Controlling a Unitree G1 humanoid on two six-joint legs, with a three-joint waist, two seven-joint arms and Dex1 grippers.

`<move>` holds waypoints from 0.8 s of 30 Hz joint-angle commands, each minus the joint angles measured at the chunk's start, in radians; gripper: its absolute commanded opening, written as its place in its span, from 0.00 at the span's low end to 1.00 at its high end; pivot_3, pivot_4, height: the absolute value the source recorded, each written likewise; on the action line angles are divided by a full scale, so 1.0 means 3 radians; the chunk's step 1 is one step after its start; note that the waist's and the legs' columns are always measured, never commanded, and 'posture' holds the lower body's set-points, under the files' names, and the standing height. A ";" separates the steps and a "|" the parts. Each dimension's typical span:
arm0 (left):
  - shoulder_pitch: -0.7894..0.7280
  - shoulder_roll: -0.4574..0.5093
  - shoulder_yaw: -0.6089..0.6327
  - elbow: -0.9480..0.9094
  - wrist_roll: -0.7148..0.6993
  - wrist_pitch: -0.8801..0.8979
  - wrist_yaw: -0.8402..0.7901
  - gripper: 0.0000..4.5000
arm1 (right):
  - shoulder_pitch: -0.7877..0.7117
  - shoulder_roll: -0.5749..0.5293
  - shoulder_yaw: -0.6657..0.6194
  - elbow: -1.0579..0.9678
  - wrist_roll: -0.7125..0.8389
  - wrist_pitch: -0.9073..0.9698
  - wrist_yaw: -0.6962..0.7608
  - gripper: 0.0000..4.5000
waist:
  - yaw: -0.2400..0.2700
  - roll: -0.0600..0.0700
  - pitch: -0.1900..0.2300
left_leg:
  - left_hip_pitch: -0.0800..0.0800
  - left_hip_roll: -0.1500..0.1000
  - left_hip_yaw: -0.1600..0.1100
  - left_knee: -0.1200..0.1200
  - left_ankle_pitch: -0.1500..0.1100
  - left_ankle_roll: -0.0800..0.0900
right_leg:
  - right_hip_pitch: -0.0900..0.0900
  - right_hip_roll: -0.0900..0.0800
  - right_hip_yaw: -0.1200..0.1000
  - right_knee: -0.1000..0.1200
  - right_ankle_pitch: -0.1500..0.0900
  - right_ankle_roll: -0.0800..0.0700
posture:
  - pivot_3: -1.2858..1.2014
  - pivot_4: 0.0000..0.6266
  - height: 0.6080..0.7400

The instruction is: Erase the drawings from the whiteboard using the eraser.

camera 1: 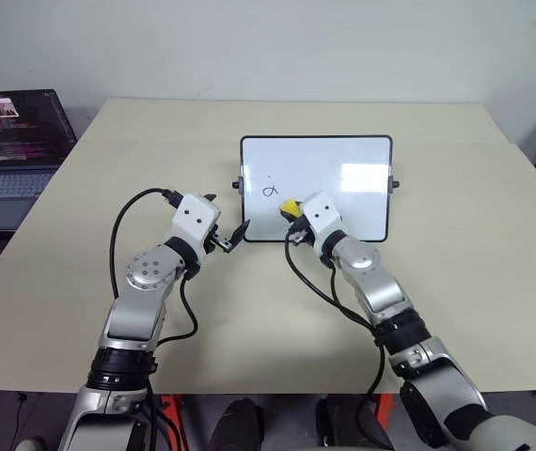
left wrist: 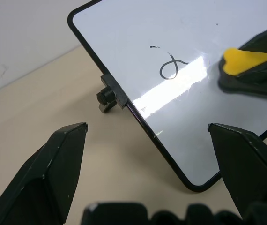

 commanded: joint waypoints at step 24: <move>0.0138 0.0091 0.0091 -0.0263 -0.0063 0.0044 0.0003 1.00 | -0.1183 0.0505 -0.0151 0.1288 0.0037 -0.0506 -0.0334 0.24 | -0.0013 0.0003 0.0003 | -0.0009 0.0001 0.0001 -0.0003 0.0000 -0.0001 | -0.0009 0.0000 -0.0001 -0.0008 0.0001 -0.0002 | 0.52 0.24 1.00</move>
